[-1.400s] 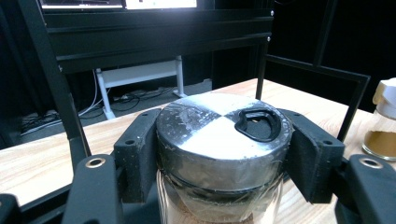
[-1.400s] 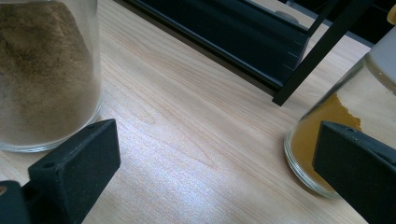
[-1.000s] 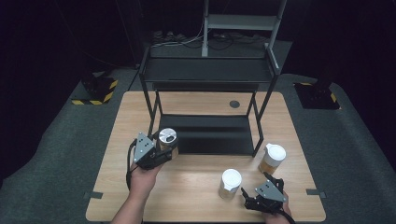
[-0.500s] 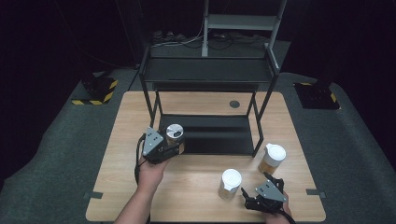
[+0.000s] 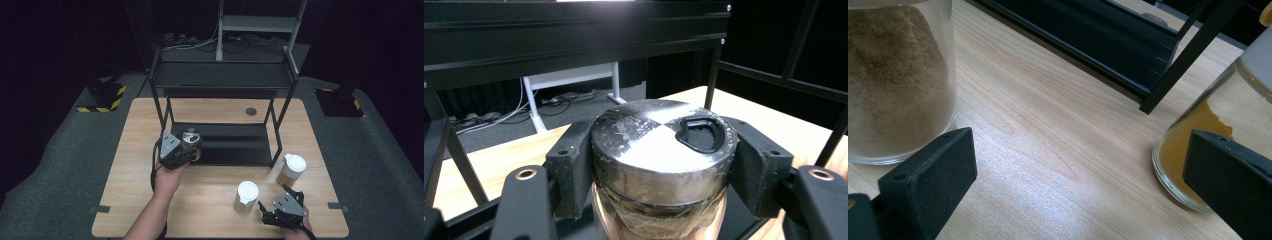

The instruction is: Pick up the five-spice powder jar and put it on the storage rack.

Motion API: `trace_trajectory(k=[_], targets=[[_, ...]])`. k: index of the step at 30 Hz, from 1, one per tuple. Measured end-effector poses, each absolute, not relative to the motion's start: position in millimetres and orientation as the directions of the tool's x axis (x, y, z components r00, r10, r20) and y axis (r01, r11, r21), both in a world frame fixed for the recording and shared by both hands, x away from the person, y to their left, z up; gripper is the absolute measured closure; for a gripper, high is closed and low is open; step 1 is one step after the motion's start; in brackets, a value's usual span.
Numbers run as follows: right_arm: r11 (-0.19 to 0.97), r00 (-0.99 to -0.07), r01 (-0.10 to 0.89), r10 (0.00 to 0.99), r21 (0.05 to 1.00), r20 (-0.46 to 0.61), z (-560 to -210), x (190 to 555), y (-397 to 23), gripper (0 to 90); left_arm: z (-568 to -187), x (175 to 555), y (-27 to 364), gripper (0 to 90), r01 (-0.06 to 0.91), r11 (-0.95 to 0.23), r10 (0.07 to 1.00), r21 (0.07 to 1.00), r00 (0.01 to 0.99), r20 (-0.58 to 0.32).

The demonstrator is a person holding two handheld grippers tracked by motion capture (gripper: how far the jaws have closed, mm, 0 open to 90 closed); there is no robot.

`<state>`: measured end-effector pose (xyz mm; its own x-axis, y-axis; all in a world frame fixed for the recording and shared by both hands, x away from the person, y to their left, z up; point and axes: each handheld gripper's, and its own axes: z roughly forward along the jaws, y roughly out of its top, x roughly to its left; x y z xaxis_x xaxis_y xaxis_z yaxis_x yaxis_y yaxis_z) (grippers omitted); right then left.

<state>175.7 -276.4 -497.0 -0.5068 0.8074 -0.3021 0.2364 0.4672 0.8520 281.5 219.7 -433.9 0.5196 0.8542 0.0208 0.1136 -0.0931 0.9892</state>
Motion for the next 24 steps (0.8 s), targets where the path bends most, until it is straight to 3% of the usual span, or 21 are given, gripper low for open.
trace_trajectory(k=[24], targets=[[0.46,-0.507,0.235,0.81,0.856,-0.296,-497.4,175.7,-278.2,0.3,-443.2,309.8,206.6,34.7,0.186,-0.118,0.868,0.975,0.496,0.011]])
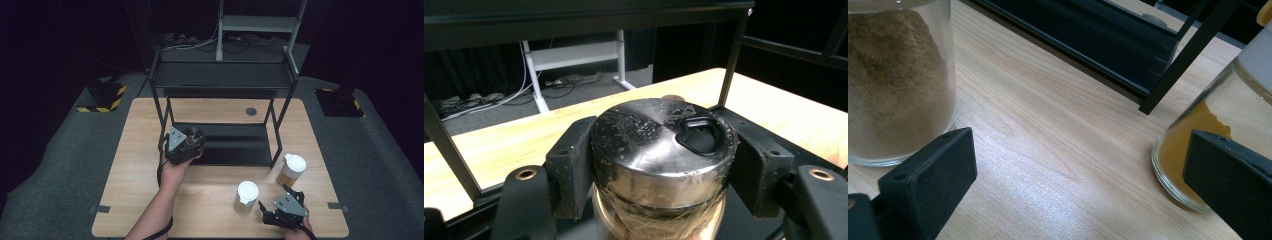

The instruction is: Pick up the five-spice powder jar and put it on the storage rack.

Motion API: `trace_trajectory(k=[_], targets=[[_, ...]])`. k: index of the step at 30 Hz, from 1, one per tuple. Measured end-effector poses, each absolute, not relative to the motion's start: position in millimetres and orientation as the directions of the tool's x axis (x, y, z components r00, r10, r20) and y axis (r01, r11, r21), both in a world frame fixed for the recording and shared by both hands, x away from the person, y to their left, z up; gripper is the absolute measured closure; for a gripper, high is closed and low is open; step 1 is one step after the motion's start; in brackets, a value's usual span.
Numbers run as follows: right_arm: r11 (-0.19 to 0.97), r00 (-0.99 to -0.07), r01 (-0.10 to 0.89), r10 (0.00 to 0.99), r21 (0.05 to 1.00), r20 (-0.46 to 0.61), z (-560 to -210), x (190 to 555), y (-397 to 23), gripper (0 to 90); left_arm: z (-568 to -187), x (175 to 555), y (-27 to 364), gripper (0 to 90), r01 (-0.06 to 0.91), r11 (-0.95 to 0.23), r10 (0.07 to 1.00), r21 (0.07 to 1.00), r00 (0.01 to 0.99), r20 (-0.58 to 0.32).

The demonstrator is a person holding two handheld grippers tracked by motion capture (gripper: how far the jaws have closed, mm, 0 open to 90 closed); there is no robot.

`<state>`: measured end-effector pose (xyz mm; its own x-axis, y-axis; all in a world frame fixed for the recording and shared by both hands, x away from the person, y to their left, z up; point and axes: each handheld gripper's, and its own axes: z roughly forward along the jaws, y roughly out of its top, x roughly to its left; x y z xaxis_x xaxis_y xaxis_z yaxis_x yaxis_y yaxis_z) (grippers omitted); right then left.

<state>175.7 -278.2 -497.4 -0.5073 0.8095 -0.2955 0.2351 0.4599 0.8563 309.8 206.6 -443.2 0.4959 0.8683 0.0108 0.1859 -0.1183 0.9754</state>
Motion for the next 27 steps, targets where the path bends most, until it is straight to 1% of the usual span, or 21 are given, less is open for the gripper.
trace_trajectory(k=[12,27], targets=[[0.459,-0.507,0.234,0.81,0.857,-0.295,-497.5,175.6,-278.5,0.3,-448.7,321.6,202.4,34.7,0.252,-0.121,0.881,0.96,0.474,-0.014],[0.455,-0.507,0.234,0.811,0.859,-0.292,-497.7,175.6,-279.1,0.3,-449.9,328.8,197.5,34.7,0.276,-0.142,0.884,0.95,0.468,-0.004]])
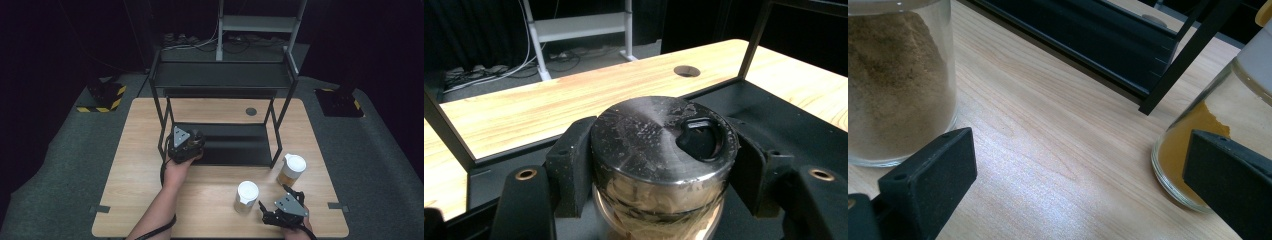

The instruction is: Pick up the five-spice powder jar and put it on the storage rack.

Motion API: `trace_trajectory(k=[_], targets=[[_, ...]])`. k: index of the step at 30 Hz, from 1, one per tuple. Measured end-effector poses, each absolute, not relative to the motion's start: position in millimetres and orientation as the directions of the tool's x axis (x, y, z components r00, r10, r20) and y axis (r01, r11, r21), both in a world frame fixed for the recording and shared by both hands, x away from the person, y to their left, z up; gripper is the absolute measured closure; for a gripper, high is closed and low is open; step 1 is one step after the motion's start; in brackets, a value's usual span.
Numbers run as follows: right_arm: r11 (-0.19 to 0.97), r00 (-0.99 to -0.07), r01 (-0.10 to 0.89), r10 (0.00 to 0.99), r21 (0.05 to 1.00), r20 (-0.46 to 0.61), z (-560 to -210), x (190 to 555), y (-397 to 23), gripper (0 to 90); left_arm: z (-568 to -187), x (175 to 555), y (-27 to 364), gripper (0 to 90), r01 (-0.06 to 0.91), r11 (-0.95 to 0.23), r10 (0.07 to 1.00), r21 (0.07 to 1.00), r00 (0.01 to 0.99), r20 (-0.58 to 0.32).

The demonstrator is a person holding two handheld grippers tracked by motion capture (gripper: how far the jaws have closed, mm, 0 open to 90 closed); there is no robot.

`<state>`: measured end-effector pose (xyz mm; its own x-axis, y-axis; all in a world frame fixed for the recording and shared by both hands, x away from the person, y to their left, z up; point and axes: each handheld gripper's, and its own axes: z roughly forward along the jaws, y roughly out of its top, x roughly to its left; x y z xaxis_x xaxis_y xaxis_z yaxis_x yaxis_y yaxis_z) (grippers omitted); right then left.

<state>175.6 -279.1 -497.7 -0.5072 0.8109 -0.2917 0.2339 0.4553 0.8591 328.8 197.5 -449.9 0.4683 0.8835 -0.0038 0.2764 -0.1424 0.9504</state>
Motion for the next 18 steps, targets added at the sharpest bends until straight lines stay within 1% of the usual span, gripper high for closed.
trace_trajectory(k=[18], targets=[[0.456,-0.508,0.233,0.81,0.859,-0.292,-497.8,175.4,-279.1,0.3,-454.3,329.2,199.3,34.5,0.292,-0.139,0.887,0.946,0.461,-0.012]])
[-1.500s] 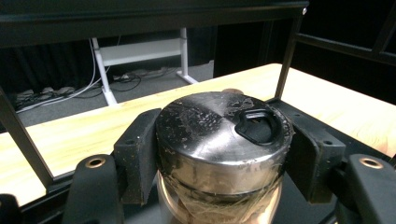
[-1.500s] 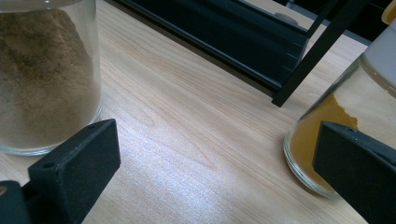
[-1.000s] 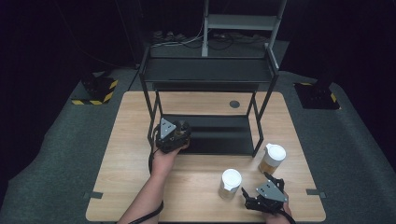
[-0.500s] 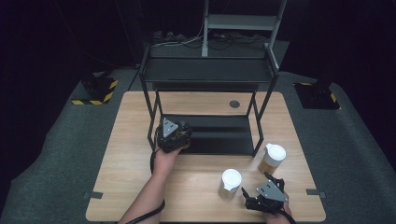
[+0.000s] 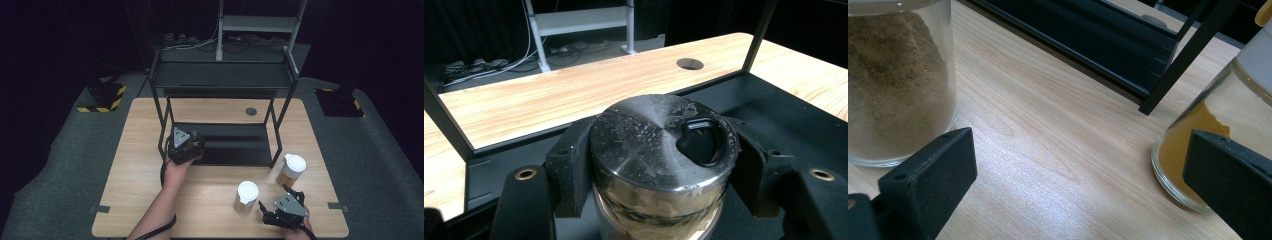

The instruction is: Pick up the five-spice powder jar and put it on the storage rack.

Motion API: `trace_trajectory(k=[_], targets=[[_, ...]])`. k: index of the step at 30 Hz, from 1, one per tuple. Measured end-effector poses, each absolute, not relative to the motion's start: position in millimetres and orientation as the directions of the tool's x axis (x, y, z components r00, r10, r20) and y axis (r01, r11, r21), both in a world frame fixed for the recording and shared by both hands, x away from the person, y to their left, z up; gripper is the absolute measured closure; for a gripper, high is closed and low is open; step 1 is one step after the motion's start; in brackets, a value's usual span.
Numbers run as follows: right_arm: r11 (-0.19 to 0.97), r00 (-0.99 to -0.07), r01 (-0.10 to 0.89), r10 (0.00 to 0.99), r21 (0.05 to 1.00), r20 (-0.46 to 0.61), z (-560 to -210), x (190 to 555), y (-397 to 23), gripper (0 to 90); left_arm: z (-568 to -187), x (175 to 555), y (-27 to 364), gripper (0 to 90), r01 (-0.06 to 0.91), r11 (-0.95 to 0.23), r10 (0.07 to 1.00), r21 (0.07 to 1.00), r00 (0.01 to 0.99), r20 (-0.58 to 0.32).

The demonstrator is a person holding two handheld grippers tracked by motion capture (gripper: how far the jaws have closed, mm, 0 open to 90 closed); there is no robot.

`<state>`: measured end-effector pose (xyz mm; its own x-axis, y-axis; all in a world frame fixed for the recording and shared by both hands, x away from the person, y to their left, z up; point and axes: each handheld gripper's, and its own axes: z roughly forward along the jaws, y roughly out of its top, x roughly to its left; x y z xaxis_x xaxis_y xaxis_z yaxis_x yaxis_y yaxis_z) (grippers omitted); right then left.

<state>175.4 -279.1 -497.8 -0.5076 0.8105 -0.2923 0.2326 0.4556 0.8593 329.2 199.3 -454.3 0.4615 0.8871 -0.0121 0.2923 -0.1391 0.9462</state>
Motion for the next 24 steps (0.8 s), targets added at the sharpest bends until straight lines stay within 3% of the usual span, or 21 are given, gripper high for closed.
trace_trajectory(k=[8,15,24], targets=[[0.458,-0.508,0.233,0.81,0.858,-0.294,-497.6,175.7,-278.9,0.3,-452.8,329.8,200.4,33.5,0.303,-0.141,0.886,0.942,0.463,-0.016],[0.46,-0.51,0.233,0.808,0.857,-0.295,-497.4,175.9,-278.9,0.3,-454.2,329.6,199.8,15.8,0.325,-0.134,0.89,0.936,0.455,-0.03],[0.463,-0.51,0.233,0.807,0.855,-0.298,-497.3,175.8,-278.2,0.3,-455.0,323.5,201.9,2.8,0.305,-0.131,0.885,0.943,0.465,-0.028]])
